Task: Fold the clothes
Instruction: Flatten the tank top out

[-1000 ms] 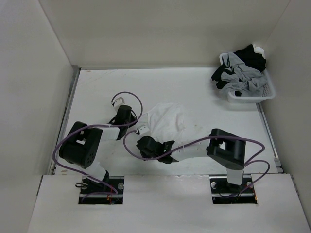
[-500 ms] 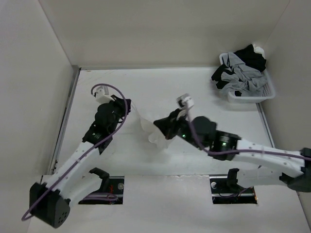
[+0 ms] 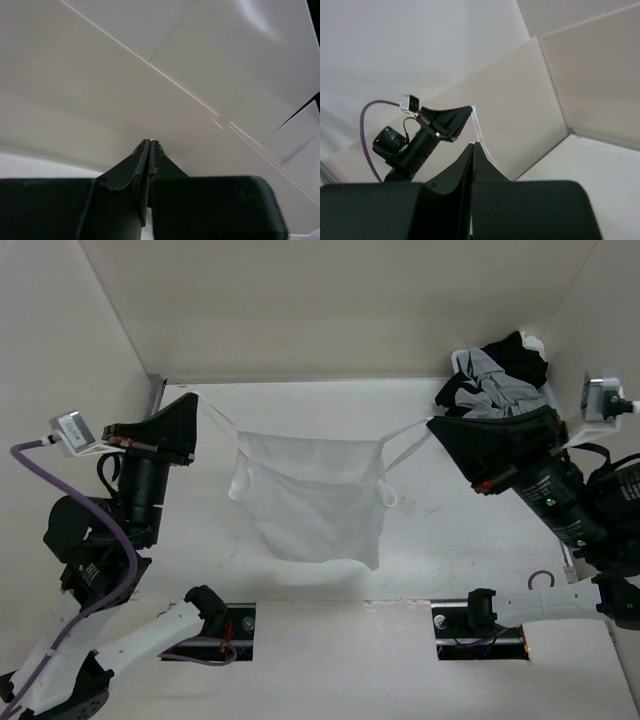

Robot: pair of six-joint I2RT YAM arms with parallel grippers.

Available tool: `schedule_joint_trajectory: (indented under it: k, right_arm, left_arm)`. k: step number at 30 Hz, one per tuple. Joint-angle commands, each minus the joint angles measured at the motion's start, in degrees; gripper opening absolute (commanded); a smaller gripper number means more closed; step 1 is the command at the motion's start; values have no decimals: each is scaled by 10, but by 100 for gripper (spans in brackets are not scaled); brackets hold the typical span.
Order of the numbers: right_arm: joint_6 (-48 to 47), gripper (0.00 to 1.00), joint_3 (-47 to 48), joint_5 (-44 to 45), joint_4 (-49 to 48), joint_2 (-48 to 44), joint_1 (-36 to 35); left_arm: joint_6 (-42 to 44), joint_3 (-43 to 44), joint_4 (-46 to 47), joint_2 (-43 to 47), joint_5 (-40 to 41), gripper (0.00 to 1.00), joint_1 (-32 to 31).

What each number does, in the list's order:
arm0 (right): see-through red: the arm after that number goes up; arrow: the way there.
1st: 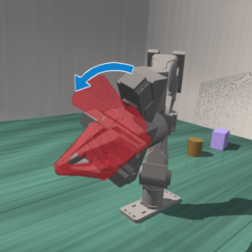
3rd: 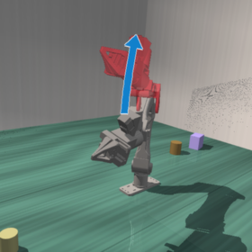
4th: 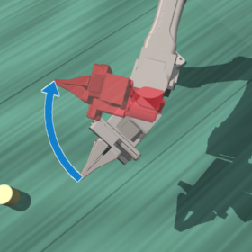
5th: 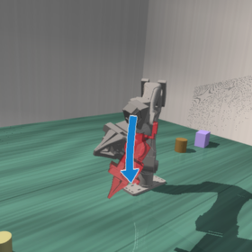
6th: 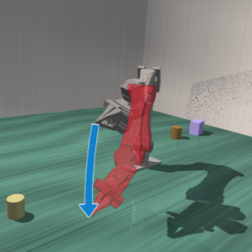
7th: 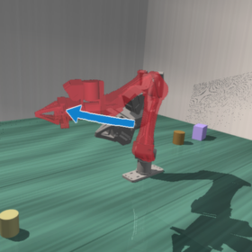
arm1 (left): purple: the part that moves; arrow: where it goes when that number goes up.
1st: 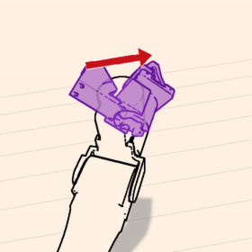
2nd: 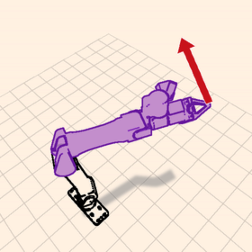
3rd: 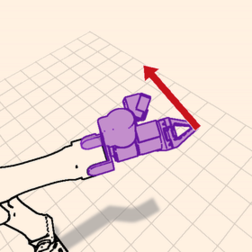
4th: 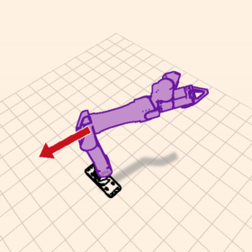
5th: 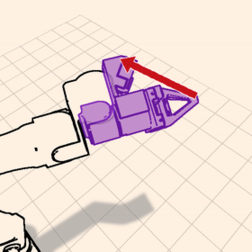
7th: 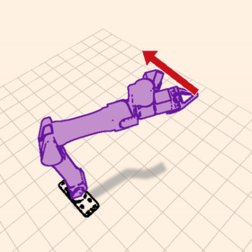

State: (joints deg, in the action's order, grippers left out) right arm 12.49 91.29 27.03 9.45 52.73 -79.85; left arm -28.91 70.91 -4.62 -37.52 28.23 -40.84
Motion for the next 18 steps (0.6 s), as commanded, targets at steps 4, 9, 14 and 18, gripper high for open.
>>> schedule_joint_trajectory:
  k: [4, 9, 14, 18]
  right_arm:
    - [-14, 0, 4, 52, 22, -10, -26]
    - [-21, 0, -57, 99, 3, -8, -2]
    - [68, 0, -131, -54, 6, 29, 255]
    - [157, 0, -151, -243, -48, 163, 491]
  left_arm:
    - [81, 18, -4, -1, 68, 0, -51]
    - [78, -56, 15, -52, 62, 0, -32]
    - [5, -123, 37, -167, 0, 0, 81]
    - [-35, -63, 79, -346, -56, 0, 179]
